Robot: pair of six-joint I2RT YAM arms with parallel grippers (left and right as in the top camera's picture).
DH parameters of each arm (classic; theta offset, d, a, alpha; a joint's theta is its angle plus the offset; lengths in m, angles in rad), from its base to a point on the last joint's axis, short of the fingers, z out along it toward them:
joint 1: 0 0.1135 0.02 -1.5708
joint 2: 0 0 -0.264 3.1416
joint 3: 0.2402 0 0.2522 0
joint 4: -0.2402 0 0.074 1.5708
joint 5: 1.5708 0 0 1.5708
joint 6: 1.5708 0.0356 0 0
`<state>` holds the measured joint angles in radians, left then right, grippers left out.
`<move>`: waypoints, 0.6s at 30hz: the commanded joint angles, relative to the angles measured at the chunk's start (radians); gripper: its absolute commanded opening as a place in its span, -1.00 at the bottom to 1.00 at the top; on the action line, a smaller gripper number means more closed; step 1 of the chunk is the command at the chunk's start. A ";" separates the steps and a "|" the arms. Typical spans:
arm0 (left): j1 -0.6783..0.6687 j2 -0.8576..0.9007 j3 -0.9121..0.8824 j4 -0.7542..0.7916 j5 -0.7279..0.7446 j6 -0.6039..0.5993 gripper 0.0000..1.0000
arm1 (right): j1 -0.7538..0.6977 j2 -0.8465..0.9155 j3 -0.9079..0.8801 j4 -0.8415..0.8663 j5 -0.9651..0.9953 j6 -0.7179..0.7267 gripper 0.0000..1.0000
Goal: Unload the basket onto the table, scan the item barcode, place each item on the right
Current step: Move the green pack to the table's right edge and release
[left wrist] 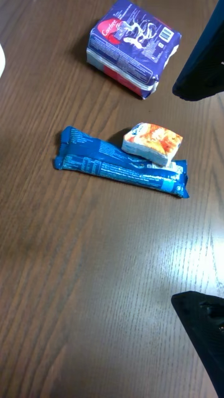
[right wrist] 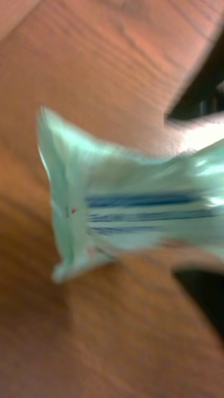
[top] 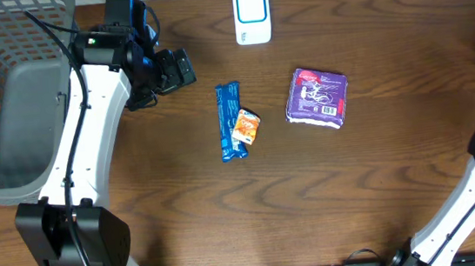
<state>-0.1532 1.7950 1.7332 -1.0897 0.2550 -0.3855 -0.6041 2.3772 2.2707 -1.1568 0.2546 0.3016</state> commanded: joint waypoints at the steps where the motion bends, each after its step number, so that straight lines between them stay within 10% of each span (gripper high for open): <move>1: 0.003 0.002 0.005 -0.002 -0.014 0.010 0.96 | -0.033 -0.002 0.003 -0.016 -0.015 -0.018 0.98; 18: 0.003 0.002 0.005 -0.002 -0.014 0.010 0.96 | 0.117 -0.002 -0.039 -0.152 -0.788 -0.321 0.92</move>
<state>-0.1532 1.7950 1.7332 -1.0897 0.2550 -0.3851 -0.5575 2.3772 2.2612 -1.2831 -0.3759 0.0959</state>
